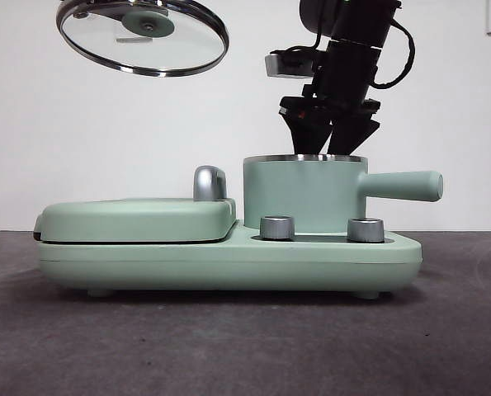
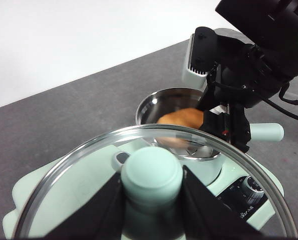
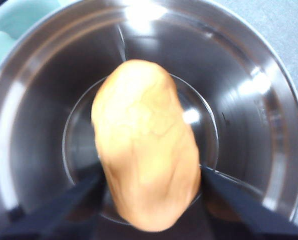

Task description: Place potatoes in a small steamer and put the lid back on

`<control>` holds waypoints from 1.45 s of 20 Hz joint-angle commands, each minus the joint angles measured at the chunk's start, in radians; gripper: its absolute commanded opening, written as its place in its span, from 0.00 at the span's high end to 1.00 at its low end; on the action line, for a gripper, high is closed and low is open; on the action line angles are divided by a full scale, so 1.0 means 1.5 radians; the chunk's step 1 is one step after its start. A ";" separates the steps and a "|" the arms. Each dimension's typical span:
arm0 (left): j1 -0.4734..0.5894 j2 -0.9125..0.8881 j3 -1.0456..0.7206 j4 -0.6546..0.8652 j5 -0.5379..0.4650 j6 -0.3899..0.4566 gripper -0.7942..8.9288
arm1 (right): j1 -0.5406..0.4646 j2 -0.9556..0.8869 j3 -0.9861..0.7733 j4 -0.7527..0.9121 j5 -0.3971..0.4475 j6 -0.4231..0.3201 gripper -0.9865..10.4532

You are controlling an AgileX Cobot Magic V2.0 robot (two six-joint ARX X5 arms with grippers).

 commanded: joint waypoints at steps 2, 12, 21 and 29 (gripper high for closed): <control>-0.002 0.003 0.013 0.023 0.001 0.004 0.91 | 0.002 0.016 0.017 0.005 -0.002 -0.004 0.62; -0.003 0.003 0.013 0.039 0.001 -0.003 0.91 | -0.071 -0.166 -0.049 0.004 -0.122 0.097 0.62; -0.006 0.040 0.014 0.101 0.013 0.000 0.91 | -0.134 -0.516 -0.420 0.153 -0.116 0.121 0.62; -0.057 0.174 0.067 0.178 0.016 0.022 0.91 | -0.133 -0.728 -0.572 0.094 -0.104 0.100 0.62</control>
